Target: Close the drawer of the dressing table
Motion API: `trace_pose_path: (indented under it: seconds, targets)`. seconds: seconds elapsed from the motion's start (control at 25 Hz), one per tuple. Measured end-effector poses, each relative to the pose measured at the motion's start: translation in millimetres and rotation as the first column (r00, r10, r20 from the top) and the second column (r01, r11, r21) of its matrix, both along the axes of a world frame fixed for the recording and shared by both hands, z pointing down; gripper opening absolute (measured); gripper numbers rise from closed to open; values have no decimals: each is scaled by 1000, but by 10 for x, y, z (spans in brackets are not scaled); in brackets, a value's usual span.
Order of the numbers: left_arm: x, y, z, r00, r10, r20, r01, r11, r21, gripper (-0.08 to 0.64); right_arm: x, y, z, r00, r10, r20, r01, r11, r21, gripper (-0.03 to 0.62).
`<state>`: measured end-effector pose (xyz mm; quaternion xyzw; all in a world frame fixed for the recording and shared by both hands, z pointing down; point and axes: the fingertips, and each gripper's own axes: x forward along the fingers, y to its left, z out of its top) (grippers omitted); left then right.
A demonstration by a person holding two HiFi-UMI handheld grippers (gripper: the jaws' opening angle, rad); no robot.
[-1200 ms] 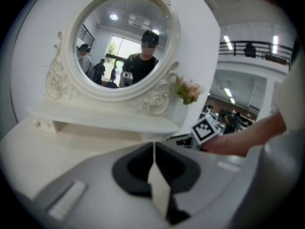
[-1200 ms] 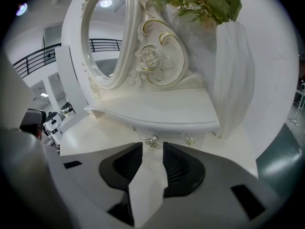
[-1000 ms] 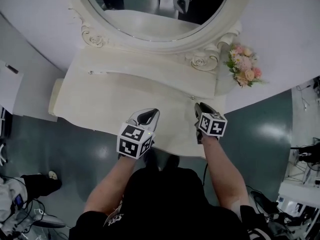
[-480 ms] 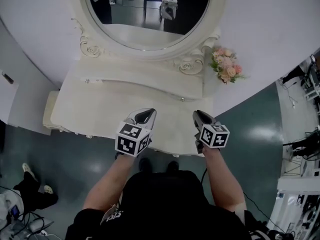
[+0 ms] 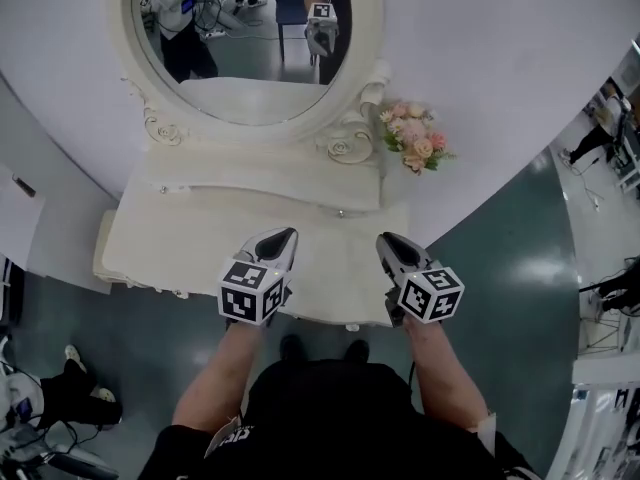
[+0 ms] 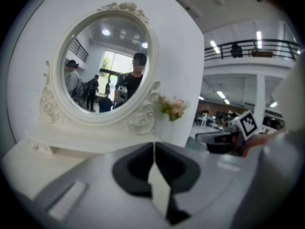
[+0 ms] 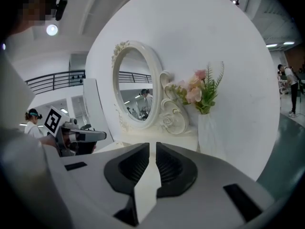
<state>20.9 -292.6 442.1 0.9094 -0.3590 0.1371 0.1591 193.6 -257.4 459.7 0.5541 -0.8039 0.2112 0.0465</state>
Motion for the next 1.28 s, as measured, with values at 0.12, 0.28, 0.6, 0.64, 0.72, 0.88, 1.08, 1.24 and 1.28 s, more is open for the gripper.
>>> trace_pose_path:
  seconds: [0.12,0.28,0.6,0.64,0.72,0.88,1.08,1.24,1.28]
  targets:
    - [162,-74,-138,999,-36,-2,36,999,27,14,159,6,-188,1000,-23,20,22,999,49,37]
    - [281,-138,-325,996,-85,-5,85,994,67,12,341,-11,-427,998,-61,-4,61,992,106,37]
    - [396,-202,-566,993,-115,-27,117,986,117,8,457,-10,-927,990,-126,-63,138,962,235,-6]
    - [401,-213,-585,994,-108,-24,111,986,122,9,447,1,-998,987,-129,-92,149,955,258,-6]
    - [392,-224,-616,995,-100,-10,101,986,136,9,424,23,-1102,982,-129,-141,166,941,294,-6]
    - [328,-213,-687,994,-112,-7,112,980,164,8,438,59,-1157,985,-116,-129,151,939,309,-6]
    - [263,-205,-726,992,-120,-25,123,978,167,8,387,109,-1132,986,-116,-122,148,940,306,-8]
    - [274,-217,-730,994,-105,-20,106,980,169,8,352,118,-1115,988,-118,-97,142,944,299,-8]
    - [296,-228,-743,996,-90,-9,90,981,174,8,350,114,-1122,988,-116,-98,140,944,299,-8]
